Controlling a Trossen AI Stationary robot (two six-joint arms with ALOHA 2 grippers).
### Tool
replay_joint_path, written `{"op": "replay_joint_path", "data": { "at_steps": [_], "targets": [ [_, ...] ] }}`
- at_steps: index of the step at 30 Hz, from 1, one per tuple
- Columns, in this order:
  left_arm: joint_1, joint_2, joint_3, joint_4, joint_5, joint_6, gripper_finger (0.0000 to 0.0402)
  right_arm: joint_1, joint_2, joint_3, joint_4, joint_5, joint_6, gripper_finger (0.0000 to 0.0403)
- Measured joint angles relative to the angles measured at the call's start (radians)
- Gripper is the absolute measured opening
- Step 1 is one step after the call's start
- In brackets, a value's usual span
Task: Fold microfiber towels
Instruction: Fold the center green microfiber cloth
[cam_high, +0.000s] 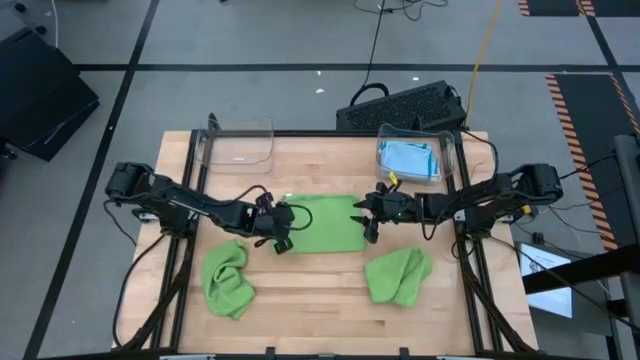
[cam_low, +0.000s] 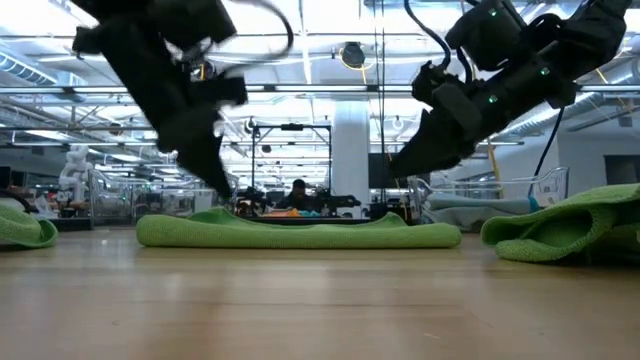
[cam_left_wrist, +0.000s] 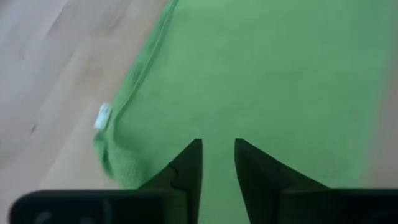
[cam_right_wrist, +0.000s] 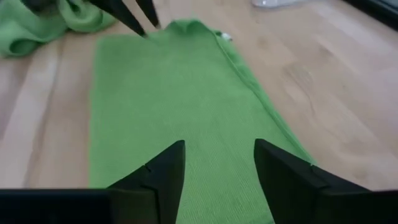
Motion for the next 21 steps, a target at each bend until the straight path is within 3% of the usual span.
{"op": "replay_joint_path", "data": {
  "at_steps": [4,9,21],
  "targets": [
    [0.026,0.068,-0.008,-0.01,-0.046,0.015,0.0061,0.017,0.0,0.0,0.037,-0.018,0.012,0.0163],
    [0.062,0.088,-0.009,0.002,-0.054,0.02,0.003,0.036,0.034,0.0,0.093,-0.148,0.101,0.0134],
    [0.096,0.072,-0.008,-0.033,-0.053,0.076,0.0008,0.11,0.361,0.011,0.501,-0.155,0.15,0.0035]
  ]
}}
